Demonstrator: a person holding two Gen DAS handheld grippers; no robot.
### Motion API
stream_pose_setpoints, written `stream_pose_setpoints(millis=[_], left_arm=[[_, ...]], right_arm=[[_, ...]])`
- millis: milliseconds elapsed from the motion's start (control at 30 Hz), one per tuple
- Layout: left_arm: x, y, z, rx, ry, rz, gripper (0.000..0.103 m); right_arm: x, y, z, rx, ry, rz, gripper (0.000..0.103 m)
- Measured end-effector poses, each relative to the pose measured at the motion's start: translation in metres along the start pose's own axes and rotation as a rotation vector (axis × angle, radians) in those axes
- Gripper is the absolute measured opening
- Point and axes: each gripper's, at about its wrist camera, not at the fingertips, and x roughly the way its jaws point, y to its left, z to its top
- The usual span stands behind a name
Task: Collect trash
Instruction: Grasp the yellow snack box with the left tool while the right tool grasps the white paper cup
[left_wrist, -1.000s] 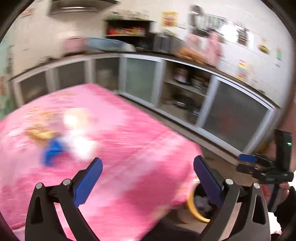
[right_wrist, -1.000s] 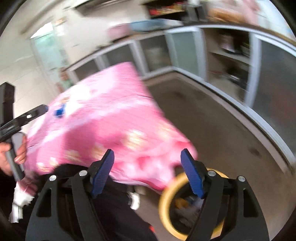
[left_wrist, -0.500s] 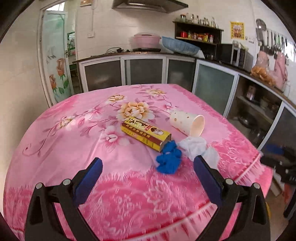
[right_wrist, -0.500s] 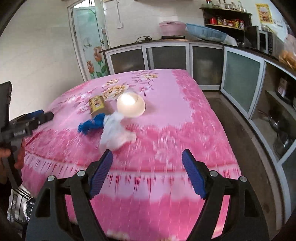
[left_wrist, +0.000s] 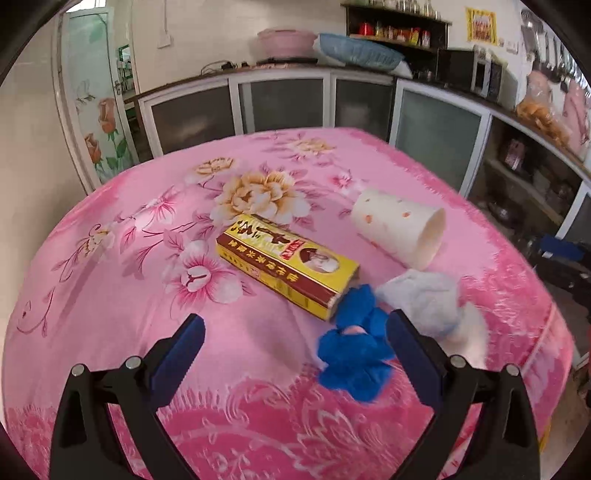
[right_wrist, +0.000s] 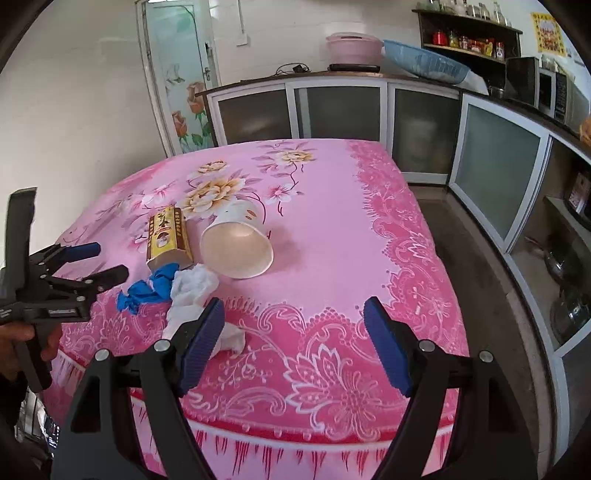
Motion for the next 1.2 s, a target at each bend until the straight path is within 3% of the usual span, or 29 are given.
stream_pose_setpoints(millis=[233,533,633,700,767,833,900,933,1033,1200], left_arm=[[0.032,-0.001,0.016,0.017,0.065,0.049,0.095],[0.061,-0.012,0.023,0.066,0.138,0.088,0.095],[0.074,-0.006,0.029,0.040,0.164,0.097,0.095],[0.082,0.003,0.031,0.001,0.182,0.092,0.095],[0.086,0.012,0.031,-0.044,0.192,0.063,0.093],[0.088,0.023,0.030,-0.096,0.199,0.042,0.073],[0.083,0.032,0.030,-0.126,0.190,0.027,0.036],[0.082,0.035,0.030,-0.130,0.190,0.023,0.027],[0.072,0.052,0.030,-0.204,0.185,-0.008,0.020],[0.046,0.066,0.031,-0.234,0.137,-0.008,0.008]], right_arm=[[0.026,0.005,0.022,-0.042,0.002,0.001,0.074],[0.085,0.016,0.042,-0.097,0.090,0.001,0.073],[0.106,0.022,0.046,-0.115,0.128,0.012,0.073],[0.118,0.027,0.048,-0.131,0.144,0.012,0.069],[0.126,0.029,0.051,-0.126,0.165,0.021,0.057],[0.131,0.032,0.052,-0.126,0.181,0.016,0.026],[0.130,0.034,0.053,-0.124,0.171,0.014,0.011],[0.127,0.036,0.054,-0.124,0.161,0.016,0.006],[0.118,0.039,0.055,-0.114,0.131,0.020,0.002],[0.095,0.046,0.063,-0.104,0.072,0.046,0.002]])
